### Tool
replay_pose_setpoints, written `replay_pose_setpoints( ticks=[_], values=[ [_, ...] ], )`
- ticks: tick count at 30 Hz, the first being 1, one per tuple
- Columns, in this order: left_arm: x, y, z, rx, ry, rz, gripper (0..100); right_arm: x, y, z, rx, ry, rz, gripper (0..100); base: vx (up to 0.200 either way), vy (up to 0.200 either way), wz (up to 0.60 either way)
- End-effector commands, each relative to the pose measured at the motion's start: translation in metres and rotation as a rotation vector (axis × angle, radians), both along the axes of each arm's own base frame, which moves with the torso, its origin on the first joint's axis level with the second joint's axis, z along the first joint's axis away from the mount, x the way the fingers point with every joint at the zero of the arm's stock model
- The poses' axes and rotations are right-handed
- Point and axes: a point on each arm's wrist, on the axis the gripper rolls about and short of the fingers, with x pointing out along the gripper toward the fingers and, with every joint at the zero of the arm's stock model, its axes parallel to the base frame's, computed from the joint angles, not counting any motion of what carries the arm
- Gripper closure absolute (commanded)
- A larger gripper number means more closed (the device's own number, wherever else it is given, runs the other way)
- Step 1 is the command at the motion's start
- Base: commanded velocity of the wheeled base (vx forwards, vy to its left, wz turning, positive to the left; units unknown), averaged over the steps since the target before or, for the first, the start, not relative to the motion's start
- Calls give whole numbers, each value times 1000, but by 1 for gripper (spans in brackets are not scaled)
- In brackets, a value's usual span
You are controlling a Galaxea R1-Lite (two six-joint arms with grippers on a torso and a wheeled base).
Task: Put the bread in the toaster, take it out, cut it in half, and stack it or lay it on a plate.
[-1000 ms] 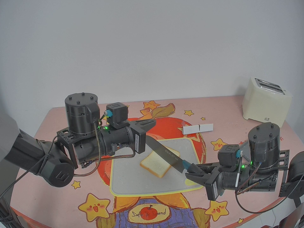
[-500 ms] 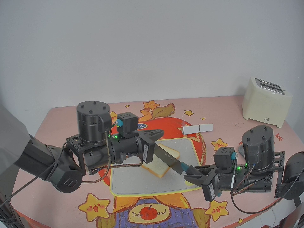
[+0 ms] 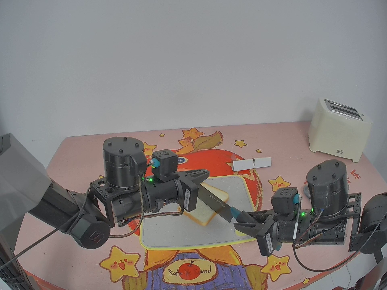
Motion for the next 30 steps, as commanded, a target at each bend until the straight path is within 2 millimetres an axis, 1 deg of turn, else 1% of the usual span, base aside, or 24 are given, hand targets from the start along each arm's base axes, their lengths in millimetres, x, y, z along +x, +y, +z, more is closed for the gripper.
replay_pose_setpoints(
  ticks=[1,8,12,17,30],
  values=[
    [-1,1,-4,9,13,2,100,0,0,1,5,-3,-2,100,0,0,0],
    [1,0,-13,23,31,3,100,0,-1,2,6,-4,-2,100,0,0,0],
    [1,0,-13,19,26,2,100,0,-1,1,4,-4,-1,100,0,0,0],
    [4,-2,-20,22,32,4,100,0,0,1,5,-2,0,100,0,0,0],
    [3,-2,-21,22,32,4,100,1,-2,3,10,-7,-6,100,0,0,0]
  ],
)
